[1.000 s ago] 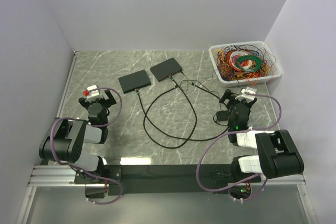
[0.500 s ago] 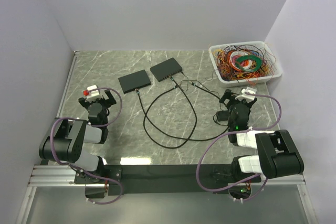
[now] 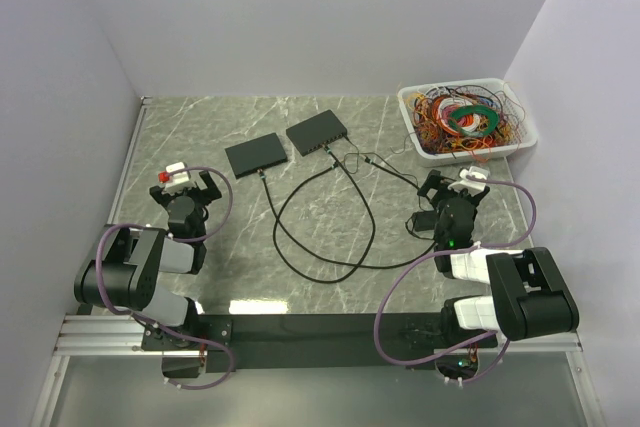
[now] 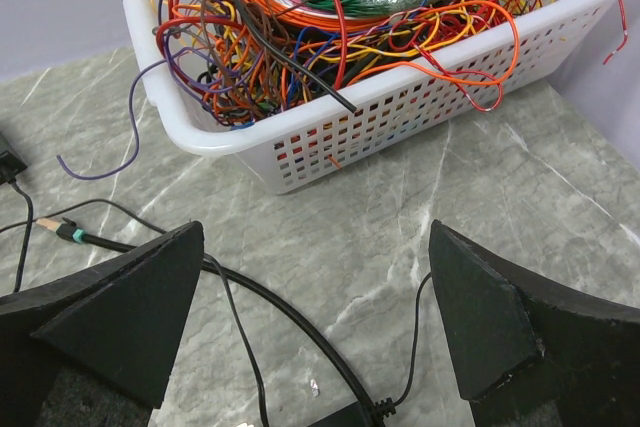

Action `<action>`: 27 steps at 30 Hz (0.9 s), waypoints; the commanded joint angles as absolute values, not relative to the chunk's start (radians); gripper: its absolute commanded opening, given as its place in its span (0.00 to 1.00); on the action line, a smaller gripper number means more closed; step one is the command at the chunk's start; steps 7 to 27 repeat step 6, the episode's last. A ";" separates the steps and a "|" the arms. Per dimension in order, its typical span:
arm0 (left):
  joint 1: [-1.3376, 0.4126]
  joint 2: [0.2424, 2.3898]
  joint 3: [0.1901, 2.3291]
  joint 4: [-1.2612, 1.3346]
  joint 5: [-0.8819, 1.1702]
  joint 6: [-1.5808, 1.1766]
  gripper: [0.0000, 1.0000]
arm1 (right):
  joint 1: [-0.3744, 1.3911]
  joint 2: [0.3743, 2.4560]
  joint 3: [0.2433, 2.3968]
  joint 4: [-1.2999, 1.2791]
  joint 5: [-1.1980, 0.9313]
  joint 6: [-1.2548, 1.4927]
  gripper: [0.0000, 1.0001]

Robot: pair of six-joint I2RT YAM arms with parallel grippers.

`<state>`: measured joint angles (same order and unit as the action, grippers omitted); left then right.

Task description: Insert the plug into the switch port

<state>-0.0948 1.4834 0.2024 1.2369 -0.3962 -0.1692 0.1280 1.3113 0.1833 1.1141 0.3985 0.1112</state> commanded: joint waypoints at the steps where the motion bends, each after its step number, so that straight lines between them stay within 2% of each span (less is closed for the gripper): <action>1: -0.092 1.468 0.216 1.293 -0.383 -0.166 0.99 | 0.123 1.304 0.190 1.167 0.408 0.117 1.00; 27: -0.092 1.468 0.216 1.295 -0.383 -0.167 1.00 | 0.124 1.301 0.190 1.169 0.408 0.117 1.00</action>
